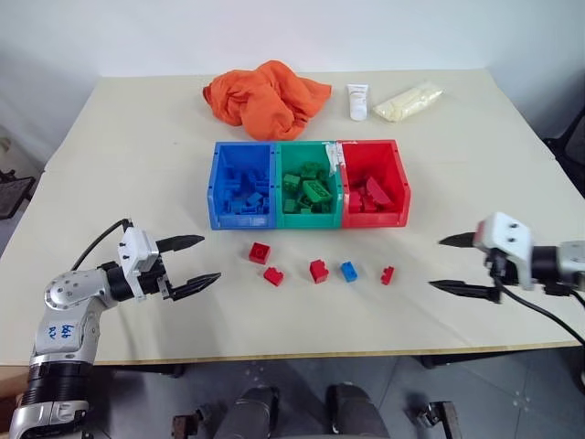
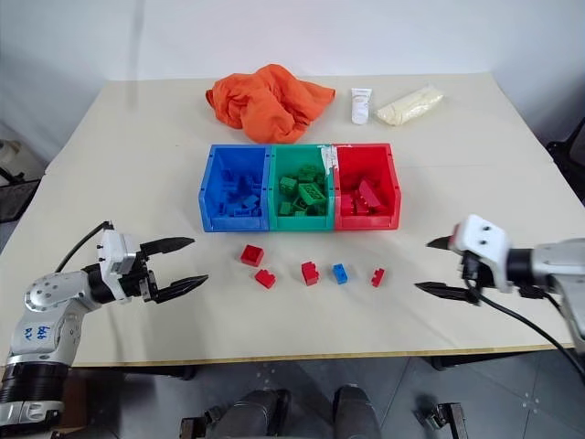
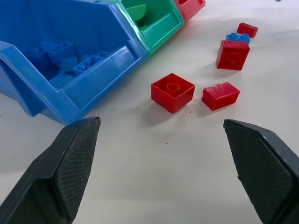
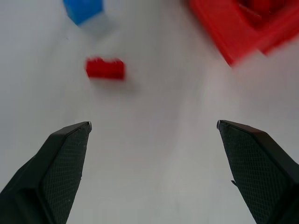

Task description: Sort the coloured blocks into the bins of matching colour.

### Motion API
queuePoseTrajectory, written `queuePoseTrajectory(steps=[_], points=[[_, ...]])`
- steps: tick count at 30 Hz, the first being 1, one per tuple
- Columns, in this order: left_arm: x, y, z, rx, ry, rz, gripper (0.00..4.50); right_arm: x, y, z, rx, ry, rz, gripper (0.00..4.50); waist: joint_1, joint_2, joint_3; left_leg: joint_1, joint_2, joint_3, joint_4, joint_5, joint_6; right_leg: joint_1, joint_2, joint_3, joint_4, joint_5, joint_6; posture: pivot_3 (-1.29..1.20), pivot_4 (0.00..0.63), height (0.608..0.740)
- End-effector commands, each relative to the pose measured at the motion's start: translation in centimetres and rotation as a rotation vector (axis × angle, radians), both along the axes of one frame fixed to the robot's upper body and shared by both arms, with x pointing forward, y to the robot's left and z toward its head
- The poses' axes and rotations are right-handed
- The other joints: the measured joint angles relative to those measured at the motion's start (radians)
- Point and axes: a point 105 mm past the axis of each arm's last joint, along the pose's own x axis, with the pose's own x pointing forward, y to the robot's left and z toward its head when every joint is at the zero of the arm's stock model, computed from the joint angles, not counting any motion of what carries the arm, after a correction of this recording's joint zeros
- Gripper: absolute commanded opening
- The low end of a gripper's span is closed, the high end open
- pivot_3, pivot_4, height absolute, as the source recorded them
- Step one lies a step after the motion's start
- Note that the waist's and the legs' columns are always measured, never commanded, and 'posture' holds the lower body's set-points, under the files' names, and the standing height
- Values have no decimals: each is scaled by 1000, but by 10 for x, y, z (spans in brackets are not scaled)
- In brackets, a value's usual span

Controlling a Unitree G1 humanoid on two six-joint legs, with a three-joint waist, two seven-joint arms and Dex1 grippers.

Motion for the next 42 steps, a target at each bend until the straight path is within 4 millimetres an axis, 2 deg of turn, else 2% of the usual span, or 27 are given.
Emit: queuePoseTrajectory(steps=[1,6,10,13,24,32,35,39,42], points=[[-11,0,7,3,-25,-23,4486,7,11,-5,-42,14,76,4500,3,0,0,0,0,0,0,0,0,0,0,0,0,0,0,0,150,740],[-20,2,2,13,-13,-2,4486,20,26,-23,-78,58,180,4500,7,0,0,0,0,-1,0,-1,0,0,1,0,0,0,0,0,150,740],[-25,0,3,9,-12,12,4486,22,28,-31,-103,81,232,4500,8,0,0,0,0,-1,0,-1,0,0,1,0,0,0,0,0,150,740],[-27,1,2,12,-10,20,4500,24,34,-32,-67,89,258,3959,5,0,0,0,0,-1,0,-1,0,0,1,0,0,0,0,0,150,740],[-24,-3,2,3,-17,26,4500,25,42,-21,34,27,233,88,5,0,0,0,2,0,0,-2,-1,0,3,0,0,0,-1,0,150,740],[-20,-6,0,-2,-20,15,4500,20,39,-1,110,-32,159,31,6,0,0,0,2,0,0,-2,-1,0,3,0,0,0,-1,0,150,740],[-18,-7,-1,-5,-20,11,4500,16,38,0,108,4,134,31,6,0,0,0,2,0,0,-2,-1,0,3,0,0,0,-1,0,150,740],[-17,-8,-1,-7,-20,9,4500,17,37,-4,86,46,76,912,5,0,0,0,3,0,0,-2,-1,0,3,0,0,0,-1,0,150,740],[-17,-8,-1,-9,-23,8,4500,16,46,-5,83,36,127,1916,6,0,0,0,3,0,0,-2,-1,-1,3,0,0,0,-1,0,150,740]])
